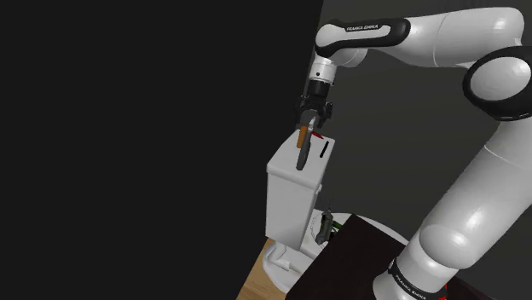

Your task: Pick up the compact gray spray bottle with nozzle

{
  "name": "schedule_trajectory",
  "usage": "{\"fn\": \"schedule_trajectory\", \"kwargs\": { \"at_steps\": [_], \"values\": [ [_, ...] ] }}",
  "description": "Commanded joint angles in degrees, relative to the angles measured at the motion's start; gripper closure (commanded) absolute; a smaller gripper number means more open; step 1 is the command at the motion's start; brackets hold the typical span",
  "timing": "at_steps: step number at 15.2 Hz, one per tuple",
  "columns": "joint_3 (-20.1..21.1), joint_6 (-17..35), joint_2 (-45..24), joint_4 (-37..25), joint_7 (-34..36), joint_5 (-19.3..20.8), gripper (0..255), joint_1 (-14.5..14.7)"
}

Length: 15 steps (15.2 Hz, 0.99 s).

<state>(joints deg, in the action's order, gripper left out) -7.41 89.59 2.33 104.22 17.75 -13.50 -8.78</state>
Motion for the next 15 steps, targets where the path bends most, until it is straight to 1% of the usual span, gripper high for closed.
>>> {"fn": "schedule_trajectory", "kwargs": {
  "at_steps": [1,6,11,15],
  "values": [
    [-1.21,-0.84,-4.62,-3.17,3.29,-1.57,0,-1.19],
    [-4.18,-3.39,-15.28,-10.81,10.93,-5.98,0,-4.56],
    [-6.89,-5.36,-24.09,-16.18,18.23,-10.59,0,-8.41],
    [-6.76,-2.8,-24.75,-14.11,17.33,-10.71,0,-8.31]
  ]
}}
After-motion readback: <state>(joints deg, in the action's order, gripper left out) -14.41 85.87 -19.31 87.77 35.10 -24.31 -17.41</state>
